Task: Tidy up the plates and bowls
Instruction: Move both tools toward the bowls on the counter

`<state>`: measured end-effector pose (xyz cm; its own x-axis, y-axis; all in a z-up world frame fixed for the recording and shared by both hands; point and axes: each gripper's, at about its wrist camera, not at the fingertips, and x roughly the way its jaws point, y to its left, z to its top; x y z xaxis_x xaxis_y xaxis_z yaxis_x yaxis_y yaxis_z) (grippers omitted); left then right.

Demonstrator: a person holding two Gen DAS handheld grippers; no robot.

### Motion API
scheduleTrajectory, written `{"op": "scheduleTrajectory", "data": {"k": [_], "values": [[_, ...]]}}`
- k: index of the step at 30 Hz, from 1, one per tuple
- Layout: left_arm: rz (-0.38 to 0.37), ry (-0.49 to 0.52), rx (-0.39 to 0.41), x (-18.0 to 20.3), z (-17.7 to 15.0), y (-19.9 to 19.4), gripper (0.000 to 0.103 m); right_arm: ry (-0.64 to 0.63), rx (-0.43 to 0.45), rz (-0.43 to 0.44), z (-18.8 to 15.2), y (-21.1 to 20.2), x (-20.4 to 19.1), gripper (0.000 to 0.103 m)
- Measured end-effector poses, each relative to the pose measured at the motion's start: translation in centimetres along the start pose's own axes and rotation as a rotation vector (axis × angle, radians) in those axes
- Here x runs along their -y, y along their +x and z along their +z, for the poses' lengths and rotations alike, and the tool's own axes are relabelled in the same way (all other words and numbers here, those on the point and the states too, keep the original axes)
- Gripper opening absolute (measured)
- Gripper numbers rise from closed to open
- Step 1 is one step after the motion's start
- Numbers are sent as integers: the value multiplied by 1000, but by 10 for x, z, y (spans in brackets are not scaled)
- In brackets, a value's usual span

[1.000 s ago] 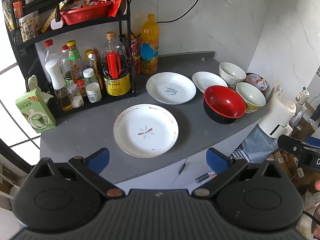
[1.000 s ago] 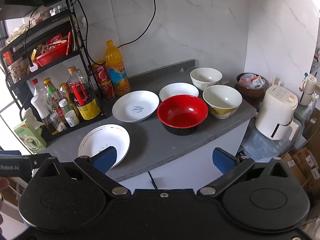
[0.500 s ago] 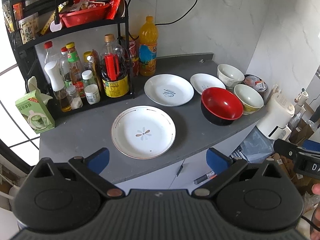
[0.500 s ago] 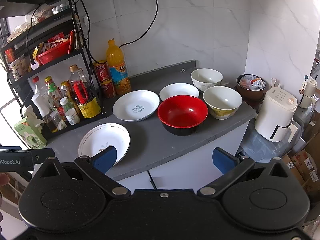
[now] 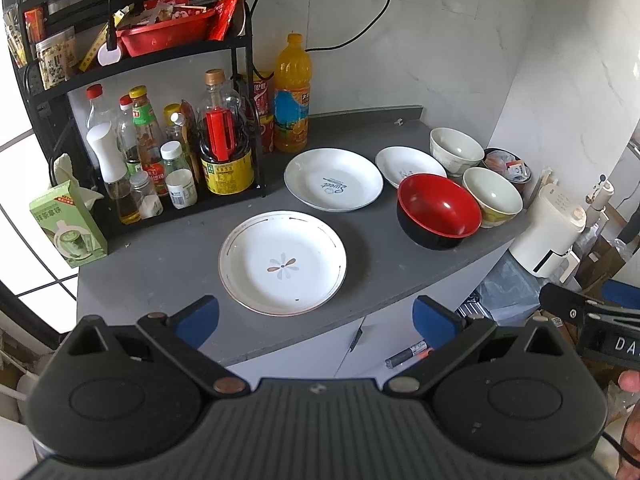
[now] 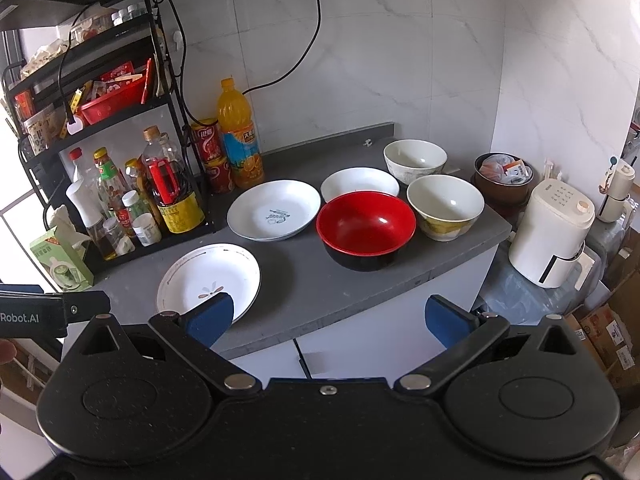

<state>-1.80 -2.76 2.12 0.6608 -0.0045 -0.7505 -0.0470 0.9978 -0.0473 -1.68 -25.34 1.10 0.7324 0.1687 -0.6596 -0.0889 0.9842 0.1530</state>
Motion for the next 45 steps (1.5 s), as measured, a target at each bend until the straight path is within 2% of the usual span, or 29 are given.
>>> {"op": "scheduleTrajectory", "data": {"k": [10,22,30,39,45], "values": [[12,-1,11,2,-1,-6,102,8,19,7,-2,-2,7,103],[51,-43,-15,20,-9,-5,102,-36,33,57,-5,-7,42,103],[87,-50,7,53,-12,-3,102,-58,36,62,-3,0,77,103],[99,-72,67,93,-6,16,102,-12,51,56,6,4,126,103],[95,-81,54,120,-1,25,102,2,58,52,15,7,151,103]]}}
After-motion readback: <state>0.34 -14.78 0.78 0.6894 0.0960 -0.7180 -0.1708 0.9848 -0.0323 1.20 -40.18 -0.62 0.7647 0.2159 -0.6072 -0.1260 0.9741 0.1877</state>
